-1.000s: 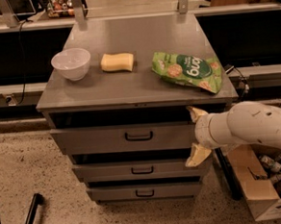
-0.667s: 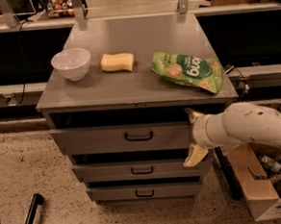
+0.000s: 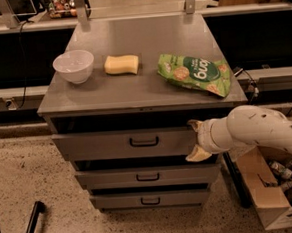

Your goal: Open top drawer

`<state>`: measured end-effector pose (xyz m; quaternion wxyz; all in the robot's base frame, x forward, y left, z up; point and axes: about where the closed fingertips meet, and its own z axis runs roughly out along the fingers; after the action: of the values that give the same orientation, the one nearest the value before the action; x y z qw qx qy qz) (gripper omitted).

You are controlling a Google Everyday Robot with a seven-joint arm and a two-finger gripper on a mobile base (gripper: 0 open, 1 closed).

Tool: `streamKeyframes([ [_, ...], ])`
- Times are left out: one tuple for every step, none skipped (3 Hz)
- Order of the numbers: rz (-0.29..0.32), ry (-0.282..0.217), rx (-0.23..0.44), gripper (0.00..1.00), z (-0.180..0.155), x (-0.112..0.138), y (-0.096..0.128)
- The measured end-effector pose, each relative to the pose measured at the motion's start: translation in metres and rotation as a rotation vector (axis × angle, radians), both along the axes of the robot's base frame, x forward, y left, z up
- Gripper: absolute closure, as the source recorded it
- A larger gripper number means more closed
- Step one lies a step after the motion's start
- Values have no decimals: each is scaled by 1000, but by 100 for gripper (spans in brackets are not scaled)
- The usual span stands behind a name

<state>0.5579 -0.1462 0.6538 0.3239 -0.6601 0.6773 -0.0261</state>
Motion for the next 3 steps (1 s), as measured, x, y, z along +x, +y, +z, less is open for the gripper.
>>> streamKeyframes([
  [29,-6,-10,50,11,-4,5],
  [62,14,-19,68,19,-20,5],
  [77,41,2,71,33,-40,0],
])
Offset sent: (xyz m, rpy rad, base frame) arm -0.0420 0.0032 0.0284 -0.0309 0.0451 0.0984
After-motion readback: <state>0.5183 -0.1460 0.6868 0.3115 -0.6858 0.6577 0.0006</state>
